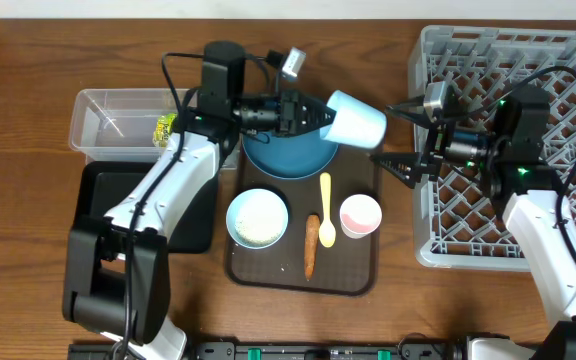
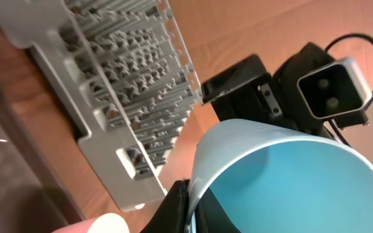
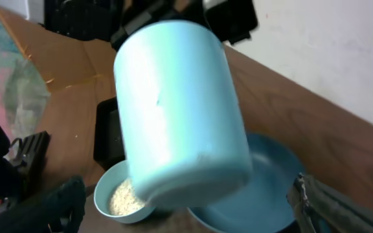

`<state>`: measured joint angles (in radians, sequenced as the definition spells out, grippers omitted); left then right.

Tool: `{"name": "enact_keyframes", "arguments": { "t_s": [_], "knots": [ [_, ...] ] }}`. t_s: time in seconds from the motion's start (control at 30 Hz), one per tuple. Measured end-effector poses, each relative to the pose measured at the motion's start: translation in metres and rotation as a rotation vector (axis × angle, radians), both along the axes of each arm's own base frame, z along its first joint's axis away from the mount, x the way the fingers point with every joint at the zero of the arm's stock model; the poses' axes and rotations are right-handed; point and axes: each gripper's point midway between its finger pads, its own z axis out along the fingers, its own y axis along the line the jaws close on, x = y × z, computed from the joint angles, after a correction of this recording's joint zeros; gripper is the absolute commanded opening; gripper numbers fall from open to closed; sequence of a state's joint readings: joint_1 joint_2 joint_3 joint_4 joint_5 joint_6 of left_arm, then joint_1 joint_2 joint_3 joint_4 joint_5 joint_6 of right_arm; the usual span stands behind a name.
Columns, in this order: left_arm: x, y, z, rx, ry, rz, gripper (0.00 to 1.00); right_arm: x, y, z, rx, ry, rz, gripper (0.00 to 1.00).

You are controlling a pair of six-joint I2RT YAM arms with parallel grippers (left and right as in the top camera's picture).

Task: Sort waste into correct bins and load items into the dishwasher rack
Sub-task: 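Lift the cup and hand it to the right gripper above the plate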

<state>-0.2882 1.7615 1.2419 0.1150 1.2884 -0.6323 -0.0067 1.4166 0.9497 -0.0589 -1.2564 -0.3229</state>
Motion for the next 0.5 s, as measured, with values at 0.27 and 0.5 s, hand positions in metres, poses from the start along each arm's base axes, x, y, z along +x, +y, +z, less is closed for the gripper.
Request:
{"name": "enact_keyframes", "arguments": {
  "t_s": [0.27, 0.5],
  "knots": [
    [-0.014, -0.015, 0.001, -0.008, 0.002, -0.057, 0.07, -0.005, 0.013, 0.006, 0.005, -0.048, 0.047, 0.87],
    [-0.011, -0.017, 0.012, -0.035, -0.023, -0.052, 0.07, -0.005, 0.014, 0.006, 0.006, -0.052, 0.05, 0.78]
  ]
}}
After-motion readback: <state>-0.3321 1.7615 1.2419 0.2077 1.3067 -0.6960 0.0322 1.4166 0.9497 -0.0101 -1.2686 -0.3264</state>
